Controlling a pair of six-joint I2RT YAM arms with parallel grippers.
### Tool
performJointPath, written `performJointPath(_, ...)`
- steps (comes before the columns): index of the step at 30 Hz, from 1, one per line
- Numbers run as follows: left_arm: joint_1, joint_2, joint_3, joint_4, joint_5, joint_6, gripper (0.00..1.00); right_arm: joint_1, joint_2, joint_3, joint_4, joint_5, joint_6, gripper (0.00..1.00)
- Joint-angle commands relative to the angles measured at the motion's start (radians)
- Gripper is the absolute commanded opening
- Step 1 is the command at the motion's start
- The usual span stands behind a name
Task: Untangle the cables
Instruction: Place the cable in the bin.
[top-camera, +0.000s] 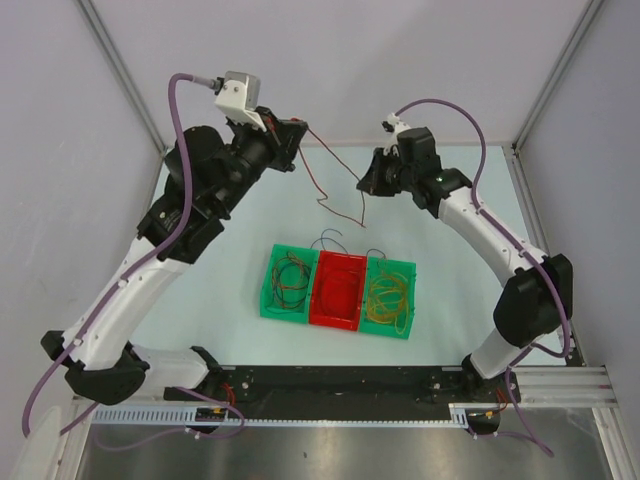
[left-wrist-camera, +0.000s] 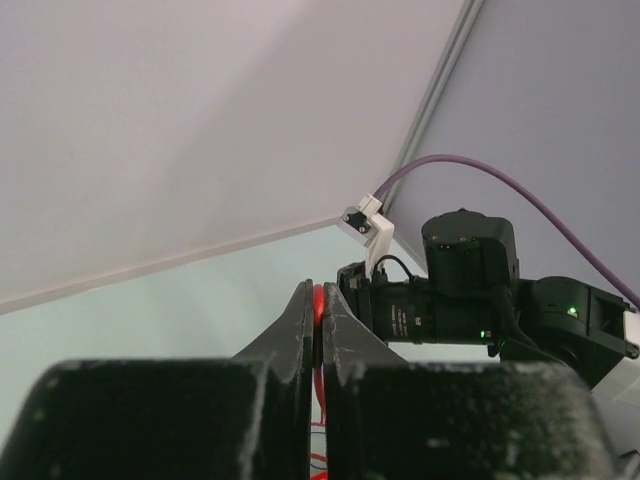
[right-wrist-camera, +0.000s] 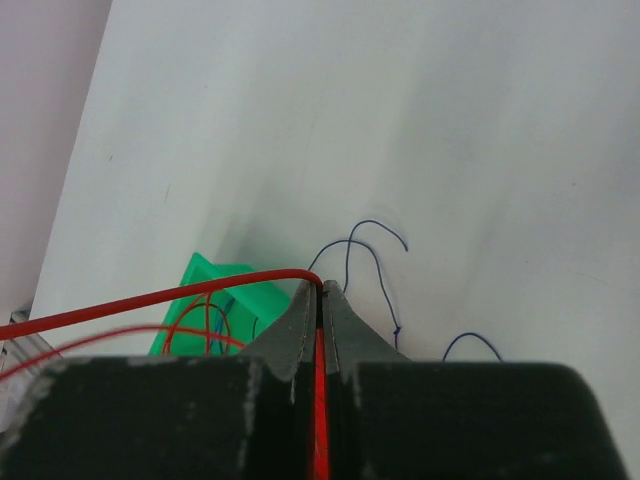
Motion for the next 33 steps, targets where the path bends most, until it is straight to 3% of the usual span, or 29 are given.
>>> performJointPath(1, -0.003, -0.043, 0.119, 0.088, -0.040, 0.051, 0.00, 0.031, -0.023, -0.044, -0.055, 0.038, 0.003, 0.00)
performJointPath(4, -0.005, -0.049, 0.117, 0.059, -0.025, 0.035, 0.00, 0.066, -0.046, -0.073, -0.075, 0.021, 0.006, 0.00)
performJointPath(8, -0.003, -0.088, 0.076, 0.037, -0.011, 0.010, 0.01, 0.149, -0.101, -0.116, -0.120, 0.053, 0.013, 0.09)
performJointPath(14, -0.003, -0.143, 0.016, 0.009, 0.027, -0.021, 0.00, 0.217, -0.143, -0.151, -0.167, 0.070, 0.035, 0.35)
performJointPath(18, -0.003, -0.183, -0.008, -0.038, 0.047, -0.036, 0.00, 0.235, -0.210, -0.151, -0.227, 0.099, 0.035, 0.59)
performJointPath(21, -0.005, -0.206, -0.053, -0.063, 0.044, -0.041, 0.00, 0.235, -0.286, -0.151, -0.287, 0.125, 0.027, 0.68)
performJointPath(28, -0.005, -0.257, -0.137, -0.119, 0.070, -0.088, 0.00, 0.197, -0.462, -0.153, -0.475, 0.286, 0.016, 0.79)
performJointPath(33, -0.008, -0.283, -0.219, -0.129, 0.130, -0.149, 0.00, 0.093, -0.558, -0.182, -0.489, 0.314, 0.006, 0.82)
